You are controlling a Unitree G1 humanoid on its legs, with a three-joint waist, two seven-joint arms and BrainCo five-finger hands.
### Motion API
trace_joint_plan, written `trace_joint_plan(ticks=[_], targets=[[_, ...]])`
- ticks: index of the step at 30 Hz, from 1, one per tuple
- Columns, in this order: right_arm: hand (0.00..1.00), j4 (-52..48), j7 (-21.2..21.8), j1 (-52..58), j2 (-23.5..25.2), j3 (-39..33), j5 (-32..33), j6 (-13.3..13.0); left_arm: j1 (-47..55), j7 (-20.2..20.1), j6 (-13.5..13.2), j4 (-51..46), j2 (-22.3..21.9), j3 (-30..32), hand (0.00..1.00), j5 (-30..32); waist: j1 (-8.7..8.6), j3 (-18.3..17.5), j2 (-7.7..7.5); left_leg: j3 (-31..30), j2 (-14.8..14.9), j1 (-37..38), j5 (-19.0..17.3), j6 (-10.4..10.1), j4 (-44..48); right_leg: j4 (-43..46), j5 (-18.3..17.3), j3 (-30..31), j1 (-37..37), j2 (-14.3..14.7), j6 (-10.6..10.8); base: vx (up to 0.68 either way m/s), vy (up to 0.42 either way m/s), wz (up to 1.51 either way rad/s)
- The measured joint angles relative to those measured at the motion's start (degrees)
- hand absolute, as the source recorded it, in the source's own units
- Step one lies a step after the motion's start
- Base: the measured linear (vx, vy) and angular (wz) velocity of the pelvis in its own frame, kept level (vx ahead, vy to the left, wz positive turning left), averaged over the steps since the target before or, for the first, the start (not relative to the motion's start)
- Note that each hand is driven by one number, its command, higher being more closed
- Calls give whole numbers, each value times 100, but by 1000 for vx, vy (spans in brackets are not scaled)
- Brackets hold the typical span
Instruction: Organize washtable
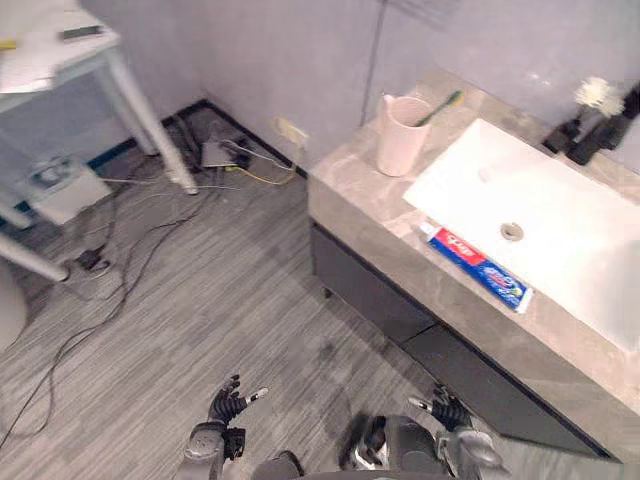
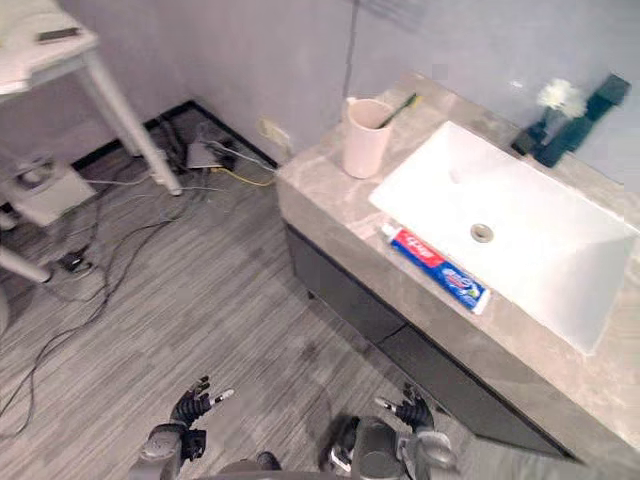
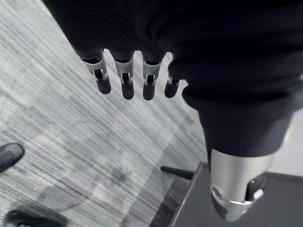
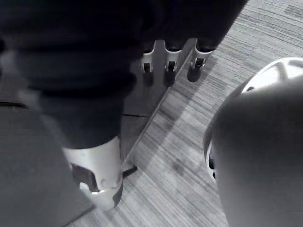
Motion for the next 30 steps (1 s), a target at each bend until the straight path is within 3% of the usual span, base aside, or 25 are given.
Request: trace_joint_plan(ticks=[1,2,3,5,7,10,12,14,15,17,19,24,30], targets=[[0,-7,-11,24,-29,-21,1,10,-2,-33,-13,-1,-47,0,0,35,-46,-31,15,28,55,-51,45,-89,197,-4,-138,52,15,-18,112,308,-37,-64],[0,-2,-10,54,-45,-14,1,19,-49,-97,-16,4,-99,-38,0,36,-145,-13,6,13,233,-245,85,-163,1006,-13,-242,192,84,-6,185,304,-112,-50],[0,15,4,112,-47,41,2,28,-60,-105,-10,7,-125,-44,0,35,-126,1,-13,-60,613,-571,159,-279,2209,-195,-265,361,303,99,172,288,-118,-57],[0,27,5,131,-48,39,5,27,-4,-105,-10,6,-156,-45,0,34,-104,7,-40,-254,1008,-883,9,-197,3582,-412,-336,655,717,261,142,270,-86,-82],[0,100,-21,117,-112,21,19,50,5,-103,-24,-3,-246,-51,0,31,-41,48,-110,-584,1012,-1175,-112,-119,3977,-572,-357,1000,1091,301,160,256,-14,-94],[0,212,-68,115,-136,-9,22,44,45,-94,-26,-2,-269,-59,0,27,54,59,-144,-1130,779,-1609,-156,-41,3195,-675,-338,1596,1387,317,189,216,75,-109],[0,213,-69,108,-99,-83,23,31,87,-94,-25,0,-275,-109,0,24,99,53,-139,-1859,396,-1719,-147,-33,1903,-705,-325,2029,1491,284,344,163,187,-118],[0,223,-73,154,-147,-94,17,23,102,-92,-27,3,-319,-121,0,20,126,-16,-21,-2596,111,-1741,234,-10,882,-716,-328,2303,1542,288,547,118,253,-95],[0,240,-72,243,-206,-96,16,22,149,-89,-32,13,-354,-122,0,5,131,-50,74,-2796,100,-1718,629,232,641,-736,-349,2484,1581,381,688,130,303,-58],[0,240,-63,382,-114,-89,14,24,181,-78,-35,90,-274,-109,0,-20,134,-187,-81,-2627,-64,-1391,633,259,342,-802,-362,2638,1696,189,876,107,242,-40],[0,257,-68,471,-53,-95,10,23,271,-85,-32,115,-191,-106,0,-18,157,-306,-256,-2393,-337,-1060,815,434,-283,-913,-294,2841,1702,-7,1042,71,189,-34],[0,392,-69,548,-15,-214,1,34,414,-90,-25,213,-141,-102,0,-17,126,-335,-257,-2296,-700,-651,928,569,-794,-1053,-263,2875,1910,-256,1262,83,152,-5],[0,464,-69,469,33,-248,0,36,480,-90,-18,342,48,-92,0,-14,182,-369,-305,-2291,-751,-493,957,607,-971,-1107,-251,2888,2001,-272,1291,23,37,-1]])
